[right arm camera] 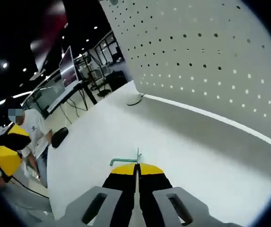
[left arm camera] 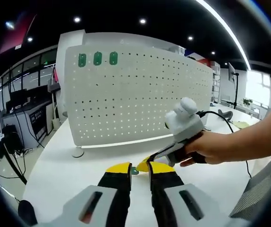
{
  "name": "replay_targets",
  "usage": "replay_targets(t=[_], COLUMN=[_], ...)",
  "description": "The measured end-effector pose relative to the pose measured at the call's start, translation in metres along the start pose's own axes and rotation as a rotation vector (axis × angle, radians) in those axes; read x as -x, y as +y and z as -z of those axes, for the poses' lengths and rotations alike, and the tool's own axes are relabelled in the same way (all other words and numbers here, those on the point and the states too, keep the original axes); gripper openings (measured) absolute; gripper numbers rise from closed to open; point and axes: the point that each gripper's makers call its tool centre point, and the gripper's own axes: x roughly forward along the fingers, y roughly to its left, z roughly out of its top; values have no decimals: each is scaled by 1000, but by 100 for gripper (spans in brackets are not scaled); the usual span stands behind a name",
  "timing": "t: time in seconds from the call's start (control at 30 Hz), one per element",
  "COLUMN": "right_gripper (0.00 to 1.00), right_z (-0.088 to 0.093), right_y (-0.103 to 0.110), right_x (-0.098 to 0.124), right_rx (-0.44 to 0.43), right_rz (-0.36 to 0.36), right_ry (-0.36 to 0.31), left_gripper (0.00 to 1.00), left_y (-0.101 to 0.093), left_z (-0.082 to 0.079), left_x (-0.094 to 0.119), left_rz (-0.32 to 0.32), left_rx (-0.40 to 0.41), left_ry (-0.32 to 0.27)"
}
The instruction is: Insert the hook assembly into the mounting plate slot until the hook locks in place.
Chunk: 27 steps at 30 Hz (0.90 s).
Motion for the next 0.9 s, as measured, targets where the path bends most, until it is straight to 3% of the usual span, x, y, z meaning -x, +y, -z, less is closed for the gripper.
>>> replay_targets(t=[0.5, 0.9], right_gripper=[0, 1], right_z=[5, 2], right_y=[-28, -48], right_x=[9, 18], right_rx=[-127, -137], right_rz=[45, 94], right_ry=[-5, -24], left_gripper=[11, 10], left_y=[-5, -8], left_z=[2, 3], left_x=[-2, -3], left_rz=[17, 29], left_rx=[-8, -12], left_ry=[7, 13])
